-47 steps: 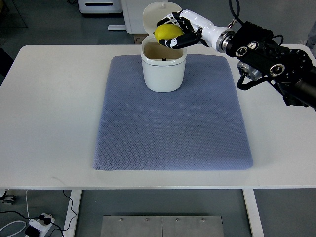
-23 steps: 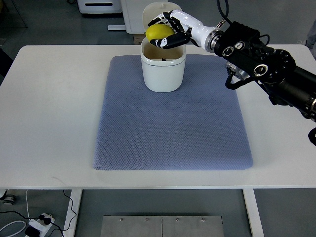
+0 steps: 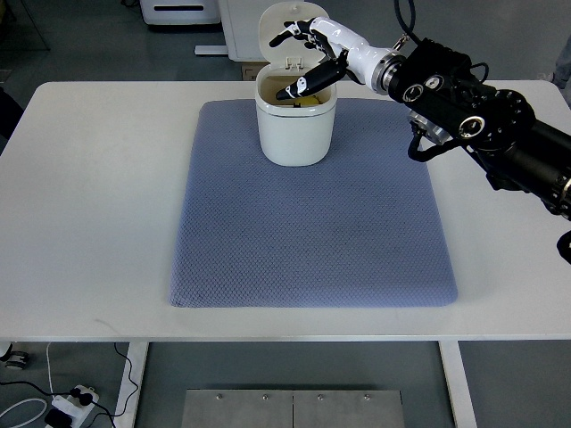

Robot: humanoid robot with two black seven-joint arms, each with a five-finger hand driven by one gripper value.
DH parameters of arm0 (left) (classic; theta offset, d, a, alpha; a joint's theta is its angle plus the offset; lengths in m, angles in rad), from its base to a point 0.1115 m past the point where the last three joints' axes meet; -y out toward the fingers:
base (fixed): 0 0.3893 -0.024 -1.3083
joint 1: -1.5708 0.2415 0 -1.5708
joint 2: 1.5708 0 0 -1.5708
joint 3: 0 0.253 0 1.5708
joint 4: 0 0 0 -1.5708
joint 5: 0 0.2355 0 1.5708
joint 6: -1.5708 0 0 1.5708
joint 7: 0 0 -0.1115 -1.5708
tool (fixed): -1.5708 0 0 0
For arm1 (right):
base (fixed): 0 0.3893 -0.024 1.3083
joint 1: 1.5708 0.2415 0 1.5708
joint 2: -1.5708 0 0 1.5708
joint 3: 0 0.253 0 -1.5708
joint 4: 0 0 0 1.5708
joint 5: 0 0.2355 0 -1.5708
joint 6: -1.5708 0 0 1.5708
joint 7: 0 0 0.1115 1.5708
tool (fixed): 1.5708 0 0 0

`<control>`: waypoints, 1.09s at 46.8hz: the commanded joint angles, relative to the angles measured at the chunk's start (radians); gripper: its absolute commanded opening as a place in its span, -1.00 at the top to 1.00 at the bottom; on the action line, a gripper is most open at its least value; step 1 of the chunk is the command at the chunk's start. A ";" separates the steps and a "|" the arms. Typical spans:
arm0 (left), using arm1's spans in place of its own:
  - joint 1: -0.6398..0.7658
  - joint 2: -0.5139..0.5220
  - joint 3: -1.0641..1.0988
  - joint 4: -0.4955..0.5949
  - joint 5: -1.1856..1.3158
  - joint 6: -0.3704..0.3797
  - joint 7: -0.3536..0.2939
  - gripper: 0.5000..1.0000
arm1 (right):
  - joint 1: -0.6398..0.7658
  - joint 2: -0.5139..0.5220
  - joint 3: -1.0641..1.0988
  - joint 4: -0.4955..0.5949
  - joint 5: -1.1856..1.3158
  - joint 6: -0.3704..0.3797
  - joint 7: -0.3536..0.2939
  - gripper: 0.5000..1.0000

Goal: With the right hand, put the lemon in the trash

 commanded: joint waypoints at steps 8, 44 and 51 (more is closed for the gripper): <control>0.000 0.000 0.000 0.000 0.000 0.000 0.000 -1.00 | 0.004 0.000 0.000 0.005 0.000 0.002 0.001 -1.00; 0.000 0.000 0.000 0.000 0.000 0.000 0.000 -1.00 | -0.052 -0.310 0.011 0.367 0.000 0.002 0.034 -1.00; 0.000 0.000 0.000 0.000 0.000 0.000 0.000 -1.00 | -0.099 -0.406 0.026 0.427 0.003 0.002 0.034 -1.00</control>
